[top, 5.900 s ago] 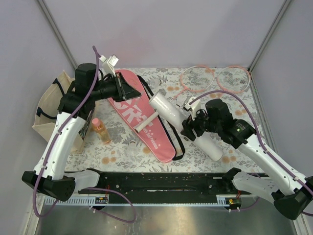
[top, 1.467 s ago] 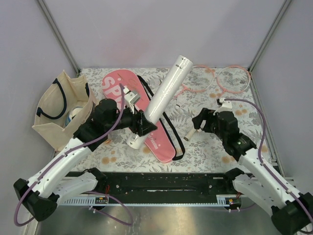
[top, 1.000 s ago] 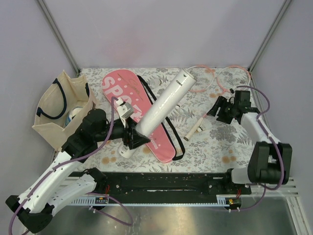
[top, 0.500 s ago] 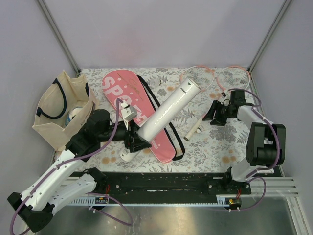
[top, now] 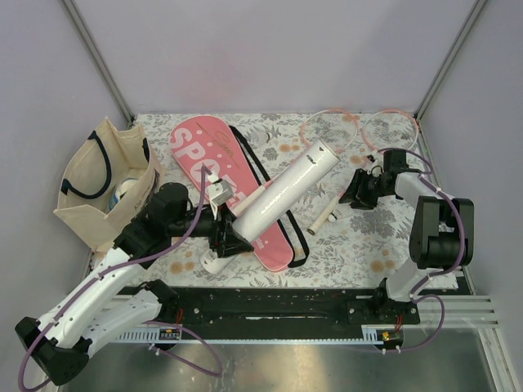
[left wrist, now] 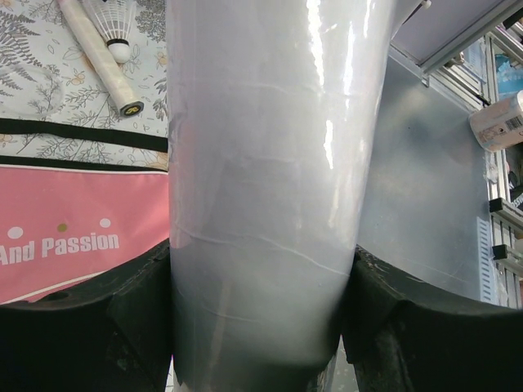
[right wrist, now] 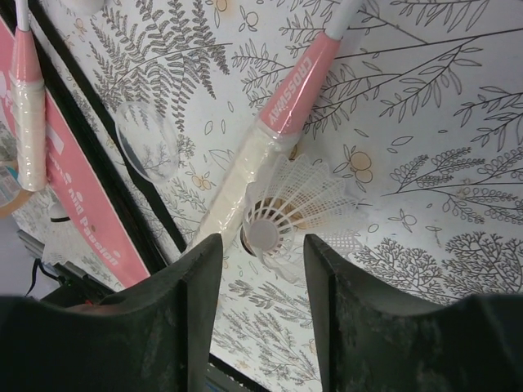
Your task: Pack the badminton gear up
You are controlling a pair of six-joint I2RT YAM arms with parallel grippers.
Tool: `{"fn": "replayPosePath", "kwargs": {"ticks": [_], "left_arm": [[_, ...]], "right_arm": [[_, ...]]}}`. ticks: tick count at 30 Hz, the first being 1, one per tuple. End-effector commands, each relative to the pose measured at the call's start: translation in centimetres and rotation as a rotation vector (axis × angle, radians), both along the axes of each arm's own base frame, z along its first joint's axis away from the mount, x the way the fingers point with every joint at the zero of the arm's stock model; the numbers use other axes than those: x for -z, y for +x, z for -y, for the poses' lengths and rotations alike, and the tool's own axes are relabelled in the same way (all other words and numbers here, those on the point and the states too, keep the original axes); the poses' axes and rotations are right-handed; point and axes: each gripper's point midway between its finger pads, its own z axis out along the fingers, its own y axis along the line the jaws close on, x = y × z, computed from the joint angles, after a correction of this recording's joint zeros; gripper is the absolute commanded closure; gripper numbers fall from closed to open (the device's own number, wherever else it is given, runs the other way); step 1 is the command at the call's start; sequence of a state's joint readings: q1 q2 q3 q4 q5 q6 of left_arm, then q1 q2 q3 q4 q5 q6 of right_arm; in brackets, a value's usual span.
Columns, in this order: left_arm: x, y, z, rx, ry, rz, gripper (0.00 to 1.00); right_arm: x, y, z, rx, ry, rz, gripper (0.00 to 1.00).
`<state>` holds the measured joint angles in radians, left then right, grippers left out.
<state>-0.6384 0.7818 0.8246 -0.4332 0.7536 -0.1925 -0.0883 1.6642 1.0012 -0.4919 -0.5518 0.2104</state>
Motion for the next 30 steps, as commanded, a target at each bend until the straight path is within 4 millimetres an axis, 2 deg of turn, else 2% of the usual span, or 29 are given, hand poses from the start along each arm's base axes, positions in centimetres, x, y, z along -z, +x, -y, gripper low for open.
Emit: {"fn": "replayPosePath", "kwargs": {"ticks": [1, 4, 8, 10, 13, 17, 24, 27, 30], "left_arm": [[-1.9, -0.2, 0.5, 0.041, -0.064, 0.06, 0.54], [-1.6, -0.3, 0.5, 0.047, -0.06, 0.045, 0.54], [-1.2, -0.4, 0.5, 0.047, -0.049, 0.03, 0.54], [-1.1, -0.5, 0.3, 0.045, -0.047, 0.026, 0.54], [-1.0, -0.6, 0.2, 0.037, -0.047, 0.028, 0.54], [-0.7, -0.6, 0.1, 0.025, -0.04, 0.016, 0.54], [0.7, 0.1, -0.3, -0.02, 0.0, 0.006, 0.55], [1.4, 0.3, -0.3, -0.021, 0.014, 0.027, 0.56], [1.6, 0.6, -0.3, -0.015, 0.033, 0.052, 0.57]], "right_arm": [[-1.6, 0.7, -0.5, -0.036, 0.038, 0.048, 0.54], [-1.9, 0.6, -0.5, -0.037, 0.047, 0.054, 0.69], [-2.7, 0.4, -0.4, -0.03, 0.036, 0.083, 0.98], [-3.6, 0.1, -0.3, -0.019, 0.026, 0.101, 1.0], [-6.2, 0.1, -0.5, -0.005, 0.034, 0.165, 1.0], [-11.5, 0.3, -0.3, 0.02, 0.02, 0.286, 1.0], [-24.4, -0.1, -1.5, 0.021, 0.091, 0.595, 1.0], [-29.2, -1.2, -2.0, 0.03, 0.129, 0.694, 1.0], [-32.8, -2.8, -2.9, 0.012, 0.189, 0.761, 1.0]]}}
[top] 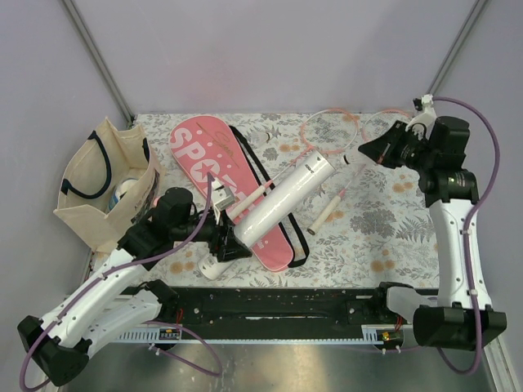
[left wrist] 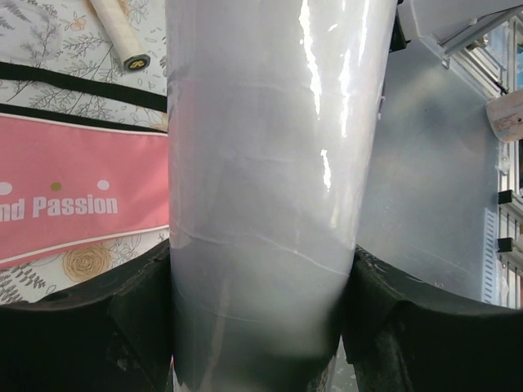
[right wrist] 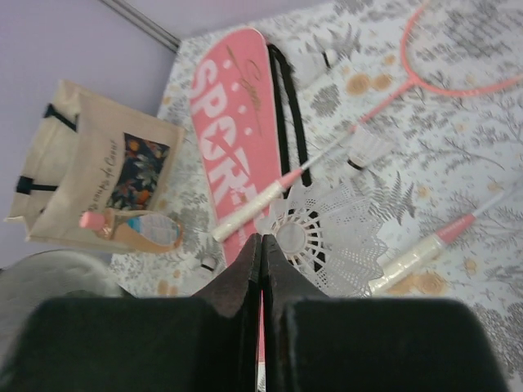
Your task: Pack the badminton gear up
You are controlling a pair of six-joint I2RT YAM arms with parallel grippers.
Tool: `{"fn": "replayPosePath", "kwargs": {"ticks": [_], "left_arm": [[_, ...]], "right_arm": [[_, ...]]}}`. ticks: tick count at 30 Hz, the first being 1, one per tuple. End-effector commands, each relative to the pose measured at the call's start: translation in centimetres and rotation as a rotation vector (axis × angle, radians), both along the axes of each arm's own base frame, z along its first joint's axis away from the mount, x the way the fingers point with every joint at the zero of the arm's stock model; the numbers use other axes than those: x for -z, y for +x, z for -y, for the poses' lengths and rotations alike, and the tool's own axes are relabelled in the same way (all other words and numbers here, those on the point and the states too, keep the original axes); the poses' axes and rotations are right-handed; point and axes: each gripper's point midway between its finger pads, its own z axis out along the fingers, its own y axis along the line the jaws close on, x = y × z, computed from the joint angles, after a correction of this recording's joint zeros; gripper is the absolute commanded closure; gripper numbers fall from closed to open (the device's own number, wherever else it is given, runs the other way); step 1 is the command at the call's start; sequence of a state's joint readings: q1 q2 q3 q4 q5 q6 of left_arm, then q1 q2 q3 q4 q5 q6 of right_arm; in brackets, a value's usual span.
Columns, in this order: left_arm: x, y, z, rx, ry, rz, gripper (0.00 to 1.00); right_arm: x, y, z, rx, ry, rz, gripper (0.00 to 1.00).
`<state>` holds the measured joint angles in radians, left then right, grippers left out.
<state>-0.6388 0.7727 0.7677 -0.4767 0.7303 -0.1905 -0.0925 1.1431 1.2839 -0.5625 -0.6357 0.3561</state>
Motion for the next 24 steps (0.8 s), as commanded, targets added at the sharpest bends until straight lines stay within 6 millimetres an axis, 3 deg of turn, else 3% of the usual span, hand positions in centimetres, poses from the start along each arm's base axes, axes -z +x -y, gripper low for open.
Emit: {"fn": "replayPosePath", "kwargs": {"ticks": [1, 5, 8, 17, 24], "left_arm": [[-1.3, 1.2, 0.4, 0.006, -0.02, 0.125, 0.57], [-1.7, 2.2, 0.3, -0.015, 0.005, 0.175, 0.58], [-2.0, 2.8, 0.2, -0.016, 0.024, 0.251, 0.58], [-3.5, 3.1, 0.0, 0.028, -0.004, 0.439, 0.56], [-4.5, 3.2, 0.1, 0.02, -0.035, 0.487, 0.55]], "right_arm": [[-6.8, -2.7, -1.7, -0.06, 0.101, 0.125, 1.0], [-10.2, -5.2, -3.1, -0.142, 0.157, 0.183, 1.0], [-11.4, -6.9, -3.9, -0.203, 0.189, 0.202, 1.0], [-12.1, -9.9, -5.5, -0.317, 0.272, 0.209, 1.0], [-12.4, -11.7, -7.0, -0.442, 0.373, 0.207, 1.0]]}}
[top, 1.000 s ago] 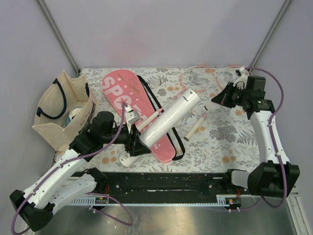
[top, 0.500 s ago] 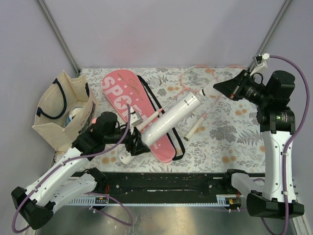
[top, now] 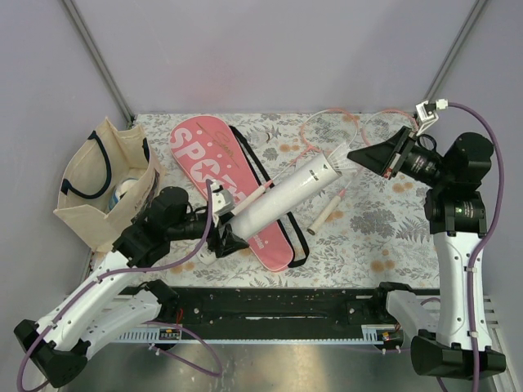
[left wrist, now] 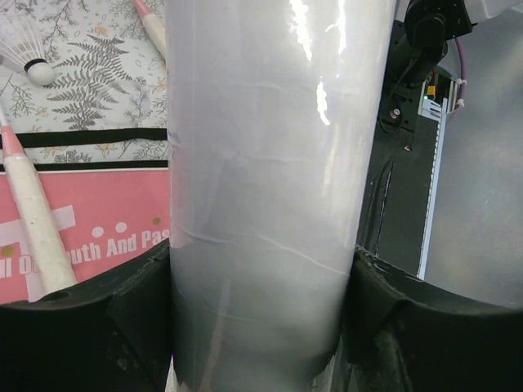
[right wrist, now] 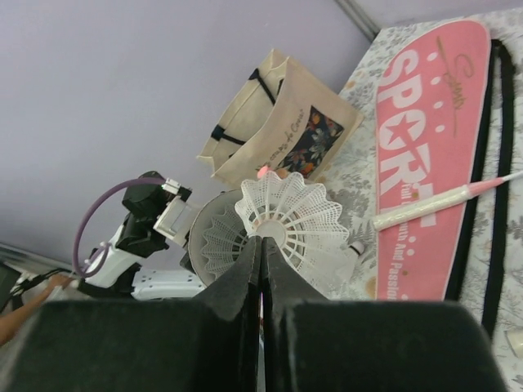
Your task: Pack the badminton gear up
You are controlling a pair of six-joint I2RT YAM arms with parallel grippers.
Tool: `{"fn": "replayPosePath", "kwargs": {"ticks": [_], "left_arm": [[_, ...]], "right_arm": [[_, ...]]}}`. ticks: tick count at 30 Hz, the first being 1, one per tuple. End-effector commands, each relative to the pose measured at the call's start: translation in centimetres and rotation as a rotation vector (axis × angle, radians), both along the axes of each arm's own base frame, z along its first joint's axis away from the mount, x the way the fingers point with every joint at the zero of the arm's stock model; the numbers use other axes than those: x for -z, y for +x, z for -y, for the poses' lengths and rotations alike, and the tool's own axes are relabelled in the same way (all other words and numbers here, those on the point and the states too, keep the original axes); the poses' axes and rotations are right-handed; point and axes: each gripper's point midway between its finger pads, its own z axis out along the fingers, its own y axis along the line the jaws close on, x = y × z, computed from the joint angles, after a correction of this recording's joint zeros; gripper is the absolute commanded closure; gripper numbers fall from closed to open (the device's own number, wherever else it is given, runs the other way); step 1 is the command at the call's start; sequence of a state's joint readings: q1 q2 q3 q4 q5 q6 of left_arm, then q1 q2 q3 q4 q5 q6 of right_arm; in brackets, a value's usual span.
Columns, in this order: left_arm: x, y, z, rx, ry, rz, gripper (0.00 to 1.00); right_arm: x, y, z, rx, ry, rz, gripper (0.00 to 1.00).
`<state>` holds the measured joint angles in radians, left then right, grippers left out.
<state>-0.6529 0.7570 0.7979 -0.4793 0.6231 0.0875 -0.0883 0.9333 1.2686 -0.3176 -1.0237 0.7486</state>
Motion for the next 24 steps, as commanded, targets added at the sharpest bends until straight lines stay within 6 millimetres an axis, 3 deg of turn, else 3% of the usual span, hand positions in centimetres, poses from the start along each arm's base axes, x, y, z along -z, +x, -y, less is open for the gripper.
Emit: {"fn": "replayPosePath", "kwargs": {"ticks": [1, 13, 24], "left_arm": [[-3.8, 0.9, 0.8, 0.027, -0.094, 0.17, 0.55], [-3.9, 1.5, 0.6, 0.046, -0.044, 0.243, 0.55], [-4.0, 2.3, 1.4, 0.05, -0.048, 0.237, 0.55]], "right_arm": [[-1.5, -2.2, -1.3, -0.122, 0.048, 0.046, 1.0], [0.4, -1.2, -2.3, -0.161, -0.009, 0.012, 1.0], [4.2, -1.2, -4.4, -0.246, -0.033, -0.078, 1.0]]}}
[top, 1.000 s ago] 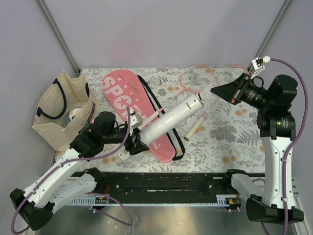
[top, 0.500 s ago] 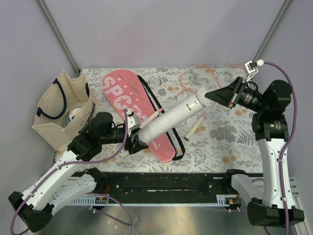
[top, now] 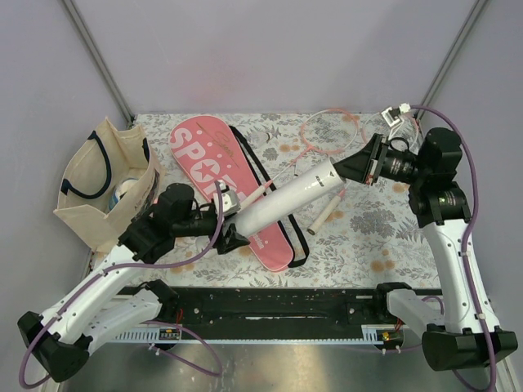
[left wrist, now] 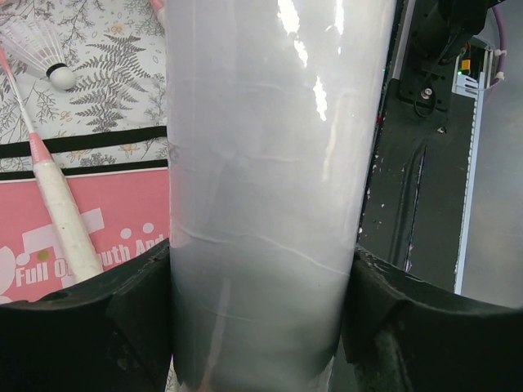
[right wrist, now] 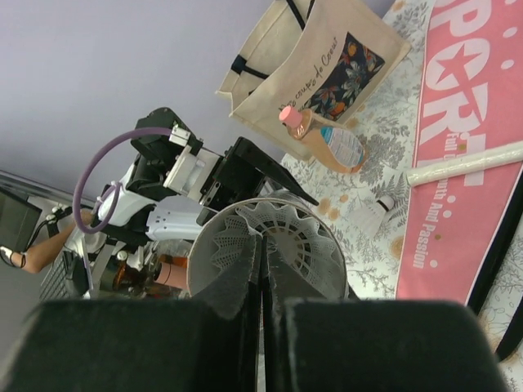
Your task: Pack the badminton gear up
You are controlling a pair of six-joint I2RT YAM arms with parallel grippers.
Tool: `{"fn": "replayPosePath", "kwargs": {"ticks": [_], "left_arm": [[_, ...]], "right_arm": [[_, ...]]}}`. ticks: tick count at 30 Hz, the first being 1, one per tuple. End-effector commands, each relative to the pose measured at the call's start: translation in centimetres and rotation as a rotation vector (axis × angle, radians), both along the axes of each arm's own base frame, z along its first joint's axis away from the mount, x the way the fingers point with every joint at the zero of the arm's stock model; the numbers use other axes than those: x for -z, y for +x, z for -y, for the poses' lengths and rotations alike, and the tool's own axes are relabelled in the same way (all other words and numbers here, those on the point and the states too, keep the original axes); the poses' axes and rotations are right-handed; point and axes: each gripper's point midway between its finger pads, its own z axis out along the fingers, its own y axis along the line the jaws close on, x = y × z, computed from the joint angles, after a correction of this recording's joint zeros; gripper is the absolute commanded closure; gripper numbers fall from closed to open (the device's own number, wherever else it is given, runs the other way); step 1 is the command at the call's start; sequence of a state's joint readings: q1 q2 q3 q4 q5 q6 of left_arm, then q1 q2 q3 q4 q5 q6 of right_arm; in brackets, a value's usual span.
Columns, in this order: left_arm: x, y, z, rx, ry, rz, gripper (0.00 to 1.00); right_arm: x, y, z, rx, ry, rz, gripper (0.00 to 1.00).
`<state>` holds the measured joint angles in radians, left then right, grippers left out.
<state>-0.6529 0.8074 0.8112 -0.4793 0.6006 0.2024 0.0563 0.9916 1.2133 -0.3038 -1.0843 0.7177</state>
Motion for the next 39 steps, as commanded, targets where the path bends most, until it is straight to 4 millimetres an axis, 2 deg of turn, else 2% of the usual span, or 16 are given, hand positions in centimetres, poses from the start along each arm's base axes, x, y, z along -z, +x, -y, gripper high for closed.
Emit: {"fn": "replayPosePath", "kwargs": {"ticks": [1, 7, 9, 15, 18, 26, 30, 34, 39], "left_arm": [[-4.9, 1.0, 1.3, 0.038, -0.108, 0.157, 0.55], [-4.8, 1.0, 1.5, 0.054, -0.111, 0.171, 0.55], [-4.5, 1.0, 1.5, 0.06, -0.107, 0.177, 0.55], [-4.0, 1.1, 1.4, 0.05, -0.11, 0.181, 0.55], [-3.7, 1.2, 1.0, 0.028, -0.093, 0.176, 0.55], [-2.5, 2.4, -0.6, -0.132, -0.069, 0.141, 0.55], [-2.0, 2.5, -1.2, -0.173, -0.064, 0.13, 0.55], [-2.0, 3.1, -2.0, -0.246, -0.053, 0.115, 0.58], [-3.2, 4.2, -3.7, -0.389, -0.076, 0.139, 0.54]], "right_arm": [[1.6, -0.1, -0.9, -0.043, -0.023, -0.009, 1.0], [3.2, 0.4, -1.2, -0.051, -0.038, -0.049, 1.0], [3.3, 0.6, -1.2, -0.056, -0.038, -0.055, 0.96], [3.1, 0.4, -1.6, -0.118, -0.026, -0.065, 0.63], [1.9, 0.2, -1.4, -0.1, -0.023, -0.043, 0.54], [-1.7, 1.7, 1.1, 0.081, 0.003, -0.03, 0.52], [-2.9, 1.9, 1.4, 0.112, 0.008, -0.005, 0.51], [-3.1, 2.5, 1.9, 0.184, 0.005, 0.011, 0.48], [-2.0, 4.4, 3.3, 0.34, -0.009, -0.001, 0.46]]}}
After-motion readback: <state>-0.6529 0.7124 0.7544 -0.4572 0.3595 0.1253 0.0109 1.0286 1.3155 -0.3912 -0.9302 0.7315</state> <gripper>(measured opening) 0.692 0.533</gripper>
